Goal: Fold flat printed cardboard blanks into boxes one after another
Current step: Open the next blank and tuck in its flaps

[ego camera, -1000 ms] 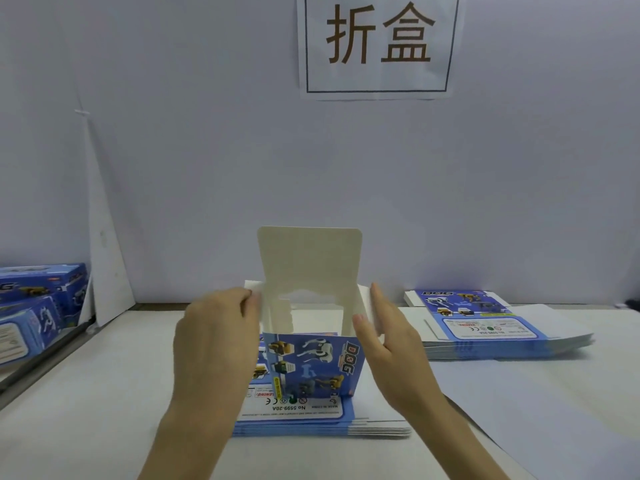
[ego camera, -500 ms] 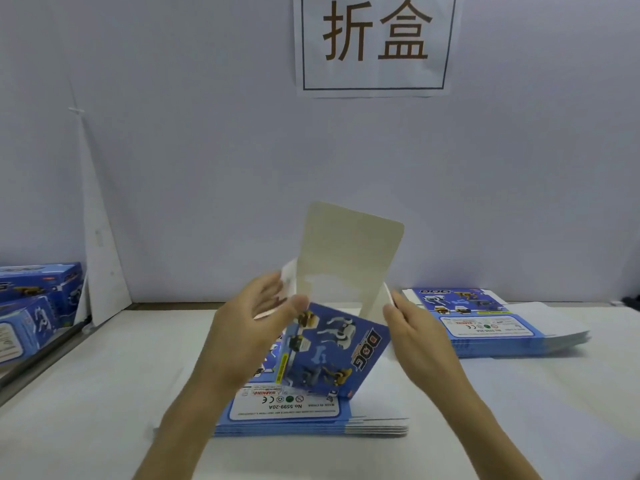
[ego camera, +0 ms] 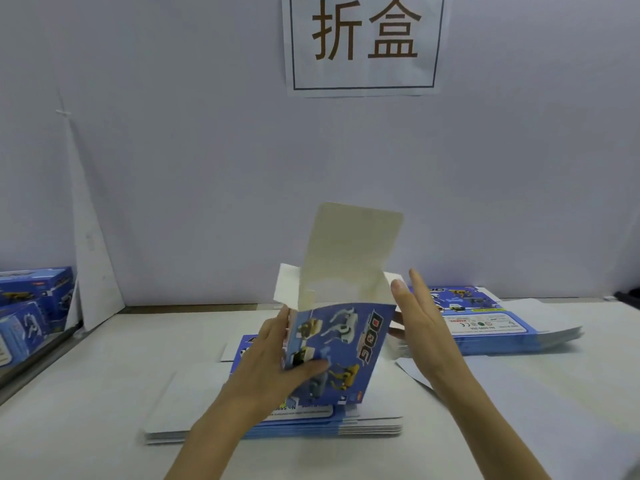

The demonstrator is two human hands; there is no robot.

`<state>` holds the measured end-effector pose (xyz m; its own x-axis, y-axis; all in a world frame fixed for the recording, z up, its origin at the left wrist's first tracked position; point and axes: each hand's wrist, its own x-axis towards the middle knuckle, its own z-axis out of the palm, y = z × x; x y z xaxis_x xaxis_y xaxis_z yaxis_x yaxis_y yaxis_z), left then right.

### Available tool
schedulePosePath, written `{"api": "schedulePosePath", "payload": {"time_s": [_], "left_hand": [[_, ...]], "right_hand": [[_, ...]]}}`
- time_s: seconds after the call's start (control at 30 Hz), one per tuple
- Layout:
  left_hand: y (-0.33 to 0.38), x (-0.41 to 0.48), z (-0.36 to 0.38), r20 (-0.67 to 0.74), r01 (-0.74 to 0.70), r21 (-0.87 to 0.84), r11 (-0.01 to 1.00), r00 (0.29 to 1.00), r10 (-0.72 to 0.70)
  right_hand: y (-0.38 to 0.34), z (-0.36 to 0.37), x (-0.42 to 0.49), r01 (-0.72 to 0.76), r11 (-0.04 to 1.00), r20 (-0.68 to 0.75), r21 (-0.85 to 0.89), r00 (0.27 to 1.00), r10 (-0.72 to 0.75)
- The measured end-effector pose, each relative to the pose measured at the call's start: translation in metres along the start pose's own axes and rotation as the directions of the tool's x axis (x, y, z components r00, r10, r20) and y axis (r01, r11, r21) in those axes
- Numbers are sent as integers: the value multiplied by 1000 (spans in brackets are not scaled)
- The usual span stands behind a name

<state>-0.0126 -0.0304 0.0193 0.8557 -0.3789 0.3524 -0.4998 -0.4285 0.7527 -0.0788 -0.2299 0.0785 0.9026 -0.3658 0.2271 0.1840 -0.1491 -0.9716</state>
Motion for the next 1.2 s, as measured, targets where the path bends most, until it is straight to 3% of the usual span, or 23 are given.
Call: {"api": "schedulePosePath", "payload": {"time_s": [0.13,0.27,0.37,0.6,0.7,0.83,0.93,1.0,1.1,1.2], "left_hand": [[1,-2,6,-61,-67,50,997,996,70],[5,-4,7,-86,-93,-117,989,993,83],[5,-3,8,-111,-92,-141,986,991,77],[-1,-2,5,-68,5,-359,933,997,-32],[0,1,11,-210,-24,-406,914,975,-68],[12,-6,32,-267,-58,-223,973,964,-4],[16,-6,40,-355,-104,-64,993,932,74],[16,-5,31,-419,-198,91,976,881,218],[20,-6,8,-331,-301,332,894,851,409],[28,-6,-4,-259,-270,418,868,880,398]], "right_hand": [[-1,-3,4,-7,999,-11,47,1000,7],[-1,-5,6,2,997,6,77,1000,-2],[0,-5,8,15,992,21,123,1000,-17],[4,-6,3,123,990,19,71,992,-125],[4,-6,3,162,987,-22,17,987,-162],[4,8,-3,215,968,-41,-131,974,-222],[1,17,-11,302,932,71,-199,953,-293],[-5,17,-16,333,917,109,-218,942,-316],[-18,13,-18,350,886,58,-304,935,-350],[-39,12,-10,397,878,78,-268,917,-391]]}}
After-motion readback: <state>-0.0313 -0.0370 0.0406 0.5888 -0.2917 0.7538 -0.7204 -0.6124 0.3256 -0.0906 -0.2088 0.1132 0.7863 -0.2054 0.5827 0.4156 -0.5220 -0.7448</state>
